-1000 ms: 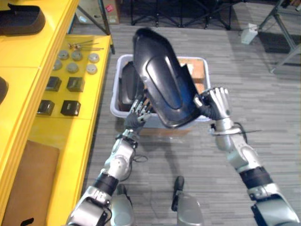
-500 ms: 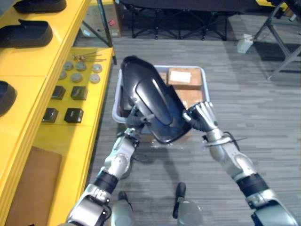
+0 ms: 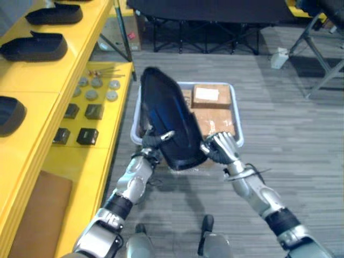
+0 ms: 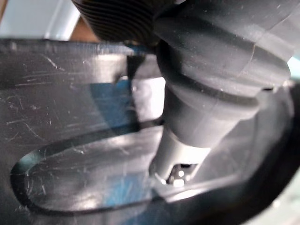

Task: Walk over and take plastic housings, then place them on the shelf

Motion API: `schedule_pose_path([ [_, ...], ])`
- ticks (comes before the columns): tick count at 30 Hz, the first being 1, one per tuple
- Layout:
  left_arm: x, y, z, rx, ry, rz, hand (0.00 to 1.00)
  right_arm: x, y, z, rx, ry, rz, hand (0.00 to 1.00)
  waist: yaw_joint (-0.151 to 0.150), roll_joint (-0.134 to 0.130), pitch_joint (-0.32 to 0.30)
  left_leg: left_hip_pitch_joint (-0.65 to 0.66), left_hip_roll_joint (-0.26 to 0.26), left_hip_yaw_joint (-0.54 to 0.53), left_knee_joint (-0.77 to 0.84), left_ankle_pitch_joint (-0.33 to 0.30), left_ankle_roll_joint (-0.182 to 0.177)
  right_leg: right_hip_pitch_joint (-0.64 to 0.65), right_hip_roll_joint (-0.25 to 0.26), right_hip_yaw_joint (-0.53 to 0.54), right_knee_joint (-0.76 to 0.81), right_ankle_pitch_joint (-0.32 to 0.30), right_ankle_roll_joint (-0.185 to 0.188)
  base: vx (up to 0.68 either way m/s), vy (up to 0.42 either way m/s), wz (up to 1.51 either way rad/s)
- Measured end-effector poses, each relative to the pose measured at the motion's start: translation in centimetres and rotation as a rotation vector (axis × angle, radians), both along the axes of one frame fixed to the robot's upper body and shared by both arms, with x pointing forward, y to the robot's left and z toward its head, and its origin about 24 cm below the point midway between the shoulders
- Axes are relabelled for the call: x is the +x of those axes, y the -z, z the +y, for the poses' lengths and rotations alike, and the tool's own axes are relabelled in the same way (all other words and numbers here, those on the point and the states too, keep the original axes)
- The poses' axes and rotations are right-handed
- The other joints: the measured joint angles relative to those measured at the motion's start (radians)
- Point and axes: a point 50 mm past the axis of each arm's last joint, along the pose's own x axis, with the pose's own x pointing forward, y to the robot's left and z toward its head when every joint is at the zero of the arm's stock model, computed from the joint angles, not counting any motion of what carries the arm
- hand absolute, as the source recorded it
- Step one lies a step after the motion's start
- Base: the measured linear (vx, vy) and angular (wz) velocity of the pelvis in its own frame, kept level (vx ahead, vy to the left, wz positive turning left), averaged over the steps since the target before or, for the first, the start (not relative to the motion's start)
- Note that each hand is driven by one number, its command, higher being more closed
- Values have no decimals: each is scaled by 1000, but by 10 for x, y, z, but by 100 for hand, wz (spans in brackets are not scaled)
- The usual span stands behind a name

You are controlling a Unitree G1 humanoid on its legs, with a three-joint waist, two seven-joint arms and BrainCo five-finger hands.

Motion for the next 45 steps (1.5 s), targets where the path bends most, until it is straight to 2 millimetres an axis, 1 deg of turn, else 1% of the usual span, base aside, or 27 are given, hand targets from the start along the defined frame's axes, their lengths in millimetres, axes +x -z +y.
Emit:
schedule_pose_path([
  [6, -3, 2, 1, -25, -11, -16, 100, -4, 3, 5, 47, 4, -18, 100, 0, -1, -1, 19, -5, -1, -26, 10, 0, 30, 1, -8, -35, 17, 0, -1, 0, 2],
  [9, -8, 10, 3, -82, -15, 13, 100, -9, 8, 9, 82, 7, -13, 100, 2, -7, -27, 37, -8, 1, -54, 21, -4, 39, 4, -14, -49, 18, 0, 35, -2, 3],
  [10, -9, 11, 3, -105, -13, 16, 100, -10, 9, 11, 93, 8, -15, 0, 2, -10, -35, 39, -8, 0, -62, 25, -4, 40, 4, -16, -53, 18, 0, 34, -1, 2],
  [13, -12, 15, 5, -157, -28, 19, 100, -13, 10, 20, 167, 4, -21, 0, 2, -17, -45, 68, -11, 4, -83, 29, -6, 62, 5, -17, -63, 18, 0, 11, 1, 0],
  [15, -16, 18, 4, -147, -59, 4, 100, -18, 14, 27, 233, 2, -12, 0, 3, -23, -71, 76, -13, 5, -95, 31, -7, 71, 6, -18, -75, 18, 1, 15, 5, -1],
  [17, -17, 17, 2, -98, -98, -20, 100, -19, 14, 31, 280, 0, 3, 0, 5, -26, -74, 88, -14, 5, -99, 31, -7, 82, 6, -20, -78, 18, 1, 0, 0, 0],
  [20, -20, 14, 1, 37, -217, -52, 100, -24, 14, 35, 457, -14, 96, 0, 6, -31, -87, 106, -16, 6, -112, 32, -8, 104, 6, -21, -86, 18, 1, 0, 0, 0],
  [21, -21, 13, 2, 54, -243, -62, 100, -25, 13, 36, 483, -22, 114, 0, 6, -32, -90, 107, -17, 6, -115, 34, -7, 104, 6, -21, -86, 18, 1, 0, 0, 0],
  [23, -23, 4, 5, 153, -348, -115, 100, -30, 7, 37, 632, -66, 183, 0, 6, -38, -96, 125, -17, 7, -135, 46, -10, 108, 8, -20, -87, 18, 1, 0, 0, 0],
  [24, -24, 2, 6, 166, -379, -126, 100, -31, 3, 36, 684, -74, 188, 0, 6, -37, -96, 130, -17, 7, -141, 49, -11, 108, 9, -21, -86, 18, 1, -12, 1, -5],
  [25, -28, -1, 13, 197, -451, -146, 100, -32, -6, 33, 796, -84, 192, 0, 4, -37, -97, 145, -18, 12, -158, 56, -12, 112, 10, -19, -85, 18, 1, -9, 1, -6],
  [26, -32, -4, 18, 237, -528, -162, 100, -32, -14, 25, 896, -80, 178, 0, 3, -37, -97, 161, -18, 16, -172, 62, -13, 119, 11, -19, -85, 18, 0, -8, 3, -8],
  [27, -35, -5, 22, 253, -571, -166, 100, -32, -18, 19, 938, -72, 163, 0, 3, -37, -99, 168, -17, 19, -177, 63, -13, 122, 12, -19, -85, 17, 0, -19, 3, -9],
  [29, -45, -6, 40, 339, -736, -181, 100, -36, -29, -10, 1036, -32, 96, 0, 0, -35, -116, 178, -18, 28, -203, 71, -15, 121, 13, -16, -85, 13, -2, -23, 4, -7],
  [30, -48, -6, 46, 362, -776, -184, 100, -37, -31, -17, 1057, -21, 82, 0, 0, -35, -121, 182, -17, 30, -209, 74, -16, 120, 15, -16, -85, 12, -3, 12, 7, -5],
  [31, -53, -7, 57, 405, -860, -192, 100, -41, -35, -30, 1108, -12, 55, 0, -1, -33, -124, 198, -16, 32, -221, 79, -18, 122, 18, -15, -85, 11, -4, 25, 7, -8],
  [32, -60, -10, 67, 442, -941, -208, 100, -45, -41, -42, 1156, -18, 23, 0, -4, -31, -126, 207, -16, 35, -232, 83, -20, 124, 19, -14, -85, 11, -4, 23, 7, -7],
  [34, -69, -14, 81, 502, -1051, -235, 100, -51, -47, -59, 1243, -45, -26, 0, -8, -27, -129, 209, -16, 38, -234, 84, -21, 124, 20, -12, -85, 11, -4, 1, 4, -2],
  [35, -73, -15, 85, 522, -1085, -244, 100, -54, -49, -64, 1283, -65, -39, 0, -10, -26, -129, 210, -16, 38, -234, 84, -21, 124, 20, -12, -85, 11, -4, 0, 0, 0],
  [37, -84, -14, 100, 612, -1195, -253, 100, -61, -49, -85, 1458, -135, -77, 0, -19, -21, -139, 212, -16, 41, -239, 84, -21, 123, 20, -11, -85, 10, -3, 0, 0, 0],
  [39, -90, -10, 107, 657, -1229, -239, 100, -69, -42, -99, 1544, -127, -101, 0, -23, -16, -150, 216, -16, 46, -246, 86, -22, 122, 20, -9, -85, 9, -2, 7, 10, -5],
  [40, -96, -6, 111, 682, -1244, -227, 100, -76, -34, -108, 1600, -95, -109, 0, -23, -11, -154, 226, -16, 56, -252, 86, -22, 122, 21, -1, -86, 7, -1, 8, 23, -17],
  [41, -102, -3, 113, 692, -1244, -213, 100, -83, -21, -115, 1636, -22, -91, 0, -26, -7, -162, 228, -17, 62, -263, 86, -23, 119, 22, 6, -86, 4, 2, -2, 17, -15],
  [42, -104, -2, 112, 695, -1238, -210, 100, -88, -13, -118, 1654, 23, -78, 0, -28, -5, -166, 228, -18, 63, -263, 86, -23, 119, 21, 6, -86, 0, 3, -1, 16, -8],
  [43, -109, -1, 111, 694, -1218, -213, 100, -97, 6, -120, 1694, 120, -29, 0, -32, -3, -169, 227, -17, 63, -265, 86, -23, 117, 22, 6, -86, -4, 3, 0, 0, 0],
  [44, -114, -2, 109, 682, -1196, -226, 100, -106, 23, -120, 1733, 217, 22, 0, -44, -1, -170, 226, -17, 64, -267, 86, -23, 113, 22, 6, -86, -5, 3, 0, 0, 0],
  [45, -117, -3, 108, 669, -1181, -234, 100, -110, 32, -118, 1747, 265, 52, 0, -49, 0, -170, 225, -17, 65, -267, 86, -23, 108, 22, 7, -86, -5, 3, 28, 21, -6],
])
